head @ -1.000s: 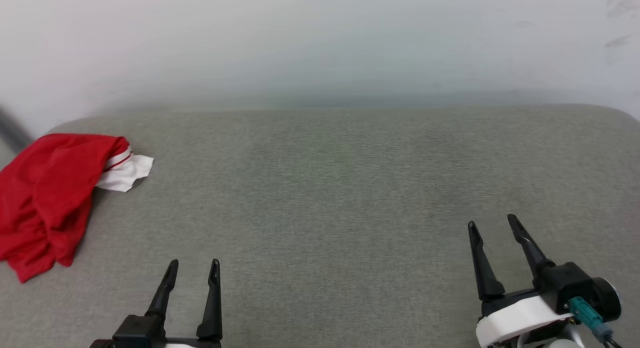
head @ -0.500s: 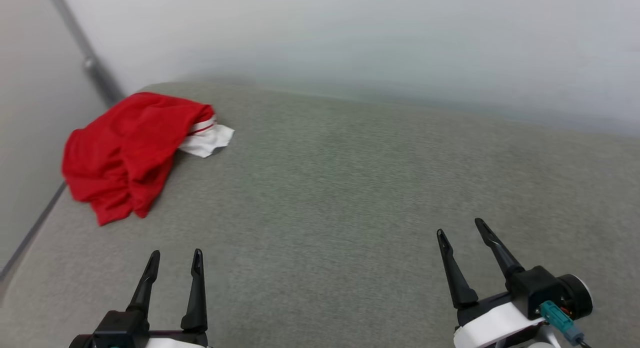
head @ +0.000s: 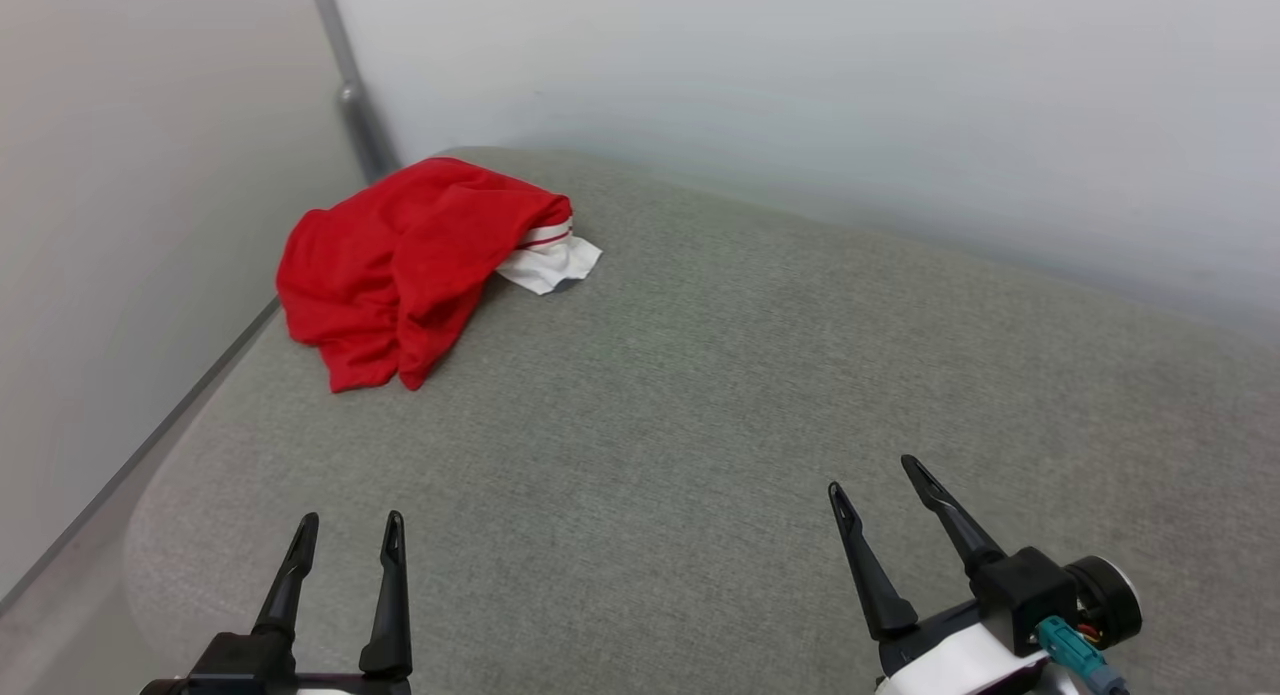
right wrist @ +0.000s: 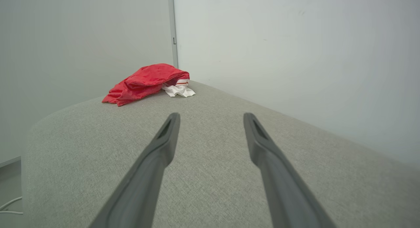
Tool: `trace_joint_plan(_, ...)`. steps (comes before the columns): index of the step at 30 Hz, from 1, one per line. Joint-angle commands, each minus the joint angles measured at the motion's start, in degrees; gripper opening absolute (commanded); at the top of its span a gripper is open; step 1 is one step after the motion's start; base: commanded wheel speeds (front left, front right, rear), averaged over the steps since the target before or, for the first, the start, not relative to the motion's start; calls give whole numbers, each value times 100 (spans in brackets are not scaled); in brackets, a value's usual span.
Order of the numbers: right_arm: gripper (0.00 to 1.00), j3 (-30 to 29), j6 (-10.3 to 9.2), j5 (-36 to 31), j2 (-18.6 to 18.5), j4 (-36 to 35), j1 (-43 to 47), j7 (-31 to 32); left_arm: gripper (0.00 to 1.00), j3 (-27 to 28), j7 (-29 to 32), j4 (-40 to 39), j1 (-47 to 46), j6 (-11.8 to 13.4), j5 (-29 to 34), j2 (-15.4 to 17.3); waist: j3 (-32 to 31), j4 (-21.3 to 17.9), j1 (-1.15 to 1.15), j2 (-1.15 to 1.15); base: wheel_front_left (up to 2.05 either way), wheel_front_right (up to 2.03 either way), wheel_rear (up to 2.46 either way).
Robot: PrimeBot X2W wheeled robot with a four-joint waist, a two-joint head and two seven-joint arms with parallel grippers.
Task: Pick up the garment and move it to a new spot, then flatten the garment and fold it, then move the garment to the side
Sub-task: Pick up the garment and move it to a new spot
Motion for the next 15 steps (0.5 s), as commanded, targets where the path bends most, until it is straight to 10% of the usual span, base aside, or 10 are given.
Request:
trace_joint_plan(1, 100, -16, -4, -4, -1, 13, 28, -12, 100, -19, -16, -16, 62, -32, 20, -6, -21, 118, 0, 0, 0, 0, 0)
trace_joint_plan(15, 100, -17, -4, 52, 0, 24, 81, -12, 100, -24, -16, -74, 139, -83, 24, -5, -43, 235, 0, 0, 0, 0, 0)
